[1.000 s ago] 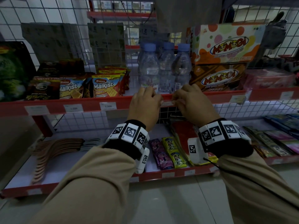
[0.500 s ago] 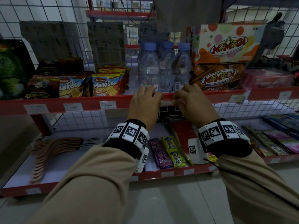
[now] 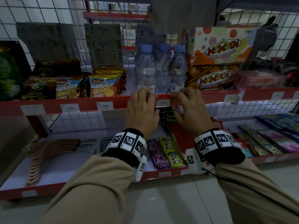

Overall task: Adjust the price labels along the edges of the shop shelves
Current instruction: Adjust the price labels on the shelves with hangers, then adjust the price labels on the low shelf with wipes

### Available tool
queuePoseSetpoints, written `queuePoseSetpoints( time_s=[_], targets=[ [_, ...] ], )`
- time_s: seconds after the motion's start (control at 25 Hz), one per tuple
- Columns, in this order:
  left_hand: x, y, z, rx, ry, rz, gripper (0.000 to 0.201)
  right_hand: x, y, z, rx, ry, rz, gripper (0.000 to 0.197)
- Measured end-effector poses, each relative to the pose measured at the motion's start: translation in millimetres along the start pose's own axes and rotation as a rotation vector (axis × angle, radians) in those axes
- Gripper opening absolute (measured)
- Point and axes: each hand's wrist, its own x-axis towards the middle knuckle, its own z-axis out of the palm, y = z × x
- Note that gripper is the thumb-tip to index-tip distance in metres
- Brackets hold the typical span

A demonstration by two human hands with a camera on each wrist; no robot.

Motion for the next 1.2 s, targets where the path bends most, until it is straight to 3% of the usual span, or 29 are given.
queuePoseSetpoints(
  time_s=[0.2,0.36,0.44,0.52,0.68,0.96,1.2],
  targets=[
    [-33,6,23,-0.028,-0.047,-0.039,0.058,-41,11,19,0.071,0.038,0.032,0.040],
    [-79,13,54,-0.026,-0.130,0.000,0.052,-97,24,59,0.139,-0.147,0.097,0.036],
    [-107,17,72,-0.015,-0.249,0.002,0.044,-131,29,81,0.179,-0.276,0.120,0.034],
    [-135,19,91,-0.019,-0.452,-0.004,0.039,-167,32,99,0.208,-0.400,0.150,0.034],
    [-188,18,126,-0.028,-0.763,0.032,0.047,-225,27,125,0.191,-0.571,0.139,0.038],
    [-208,12,139,-0.044,-0.746,0.039,0.054,-248,22,138,0.095,-0.625,0.055,0.063],
    [-209,12,140,-0.042,-0.735,0.032,0.054,-244,13,135,-0.002,-0.644,0.074,0.062]
  ],
)
